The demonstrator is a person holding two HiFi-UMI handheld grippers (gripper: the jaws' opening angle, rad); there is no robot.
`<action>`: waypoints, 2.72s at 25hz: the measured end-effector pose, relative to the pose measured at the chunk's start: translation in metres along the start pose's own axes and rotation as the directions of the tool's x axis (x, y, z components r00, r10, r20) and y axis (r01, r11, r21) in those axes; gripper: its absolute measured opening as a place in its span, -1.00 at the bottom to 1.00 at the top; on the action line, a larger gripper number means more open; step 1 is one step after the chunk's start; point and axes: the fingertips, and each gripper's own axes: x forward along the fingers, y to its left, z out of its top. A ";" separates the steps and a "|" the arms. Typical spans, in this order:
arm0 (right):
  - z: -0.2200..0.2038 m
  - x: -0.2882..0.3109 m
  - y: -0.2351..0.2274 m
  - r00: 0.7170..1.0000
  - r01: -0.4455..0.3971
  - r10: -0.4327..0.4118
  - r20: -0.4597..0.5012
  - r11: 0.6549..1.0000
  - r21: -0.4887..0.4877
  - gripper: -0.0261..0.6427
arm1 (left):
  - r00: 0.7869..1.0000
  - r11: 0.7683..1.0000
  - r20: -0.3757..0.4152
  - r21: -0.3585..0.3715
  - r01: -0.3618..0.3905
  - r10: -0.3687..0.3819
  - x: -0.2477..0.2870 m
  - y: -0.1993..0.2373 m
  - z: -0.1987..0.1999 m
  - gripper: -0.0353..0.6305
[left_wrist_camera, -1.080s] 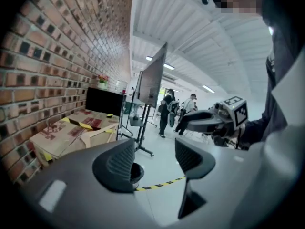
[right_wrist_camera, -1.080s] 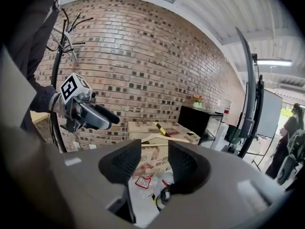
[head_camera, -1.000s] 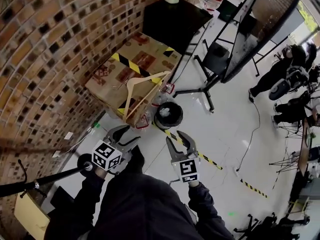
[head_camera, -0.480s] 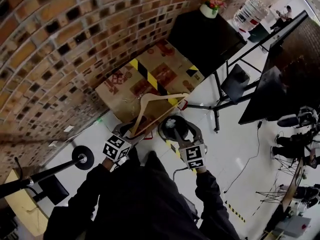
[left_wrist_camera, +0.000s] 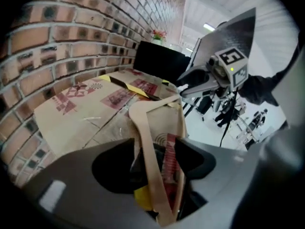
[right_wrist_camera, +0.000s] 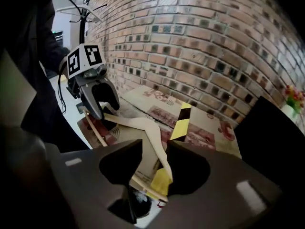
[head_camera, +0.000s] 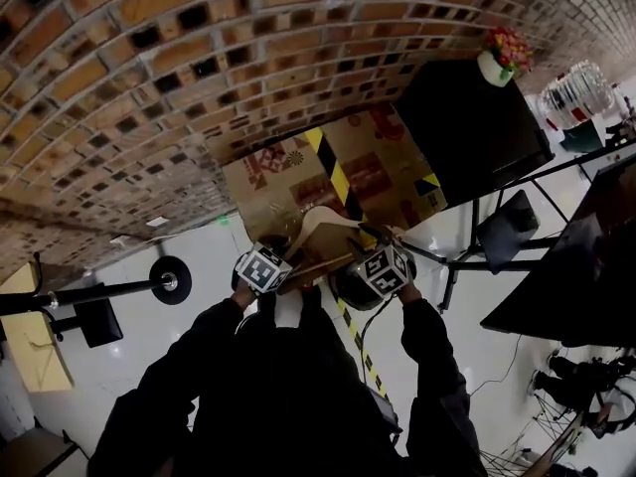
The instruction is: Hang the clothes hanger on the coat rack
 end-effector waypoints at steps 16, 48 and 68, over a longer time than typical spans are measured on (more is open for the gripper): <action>-0.052 0.076 -0.007 0.871 -0.465 0.372 -0.321 0.834 -0.297 -0.51 | 0.963 0.973 -0.152 -0.012 -0.229 0.224 0.038 0.026 -0.016 -0.40; 0.024 0.003 0.037 0.957 -0.281 0.277 -0.083 0.821 -0.496 -0.66 | 0.866 0.863 0.006 -0.075 -0.499 0.501 -0.062 -0.035 -0.038 -0.63; 0.369 -0.078 0.293 0.852 0.008 0.439 0.286 0.535 -0.845 -0.66 | 0.363 0.367 0.062 -0.203 -0.908 0.930 -0.457 -0.053 -0.172 -0.62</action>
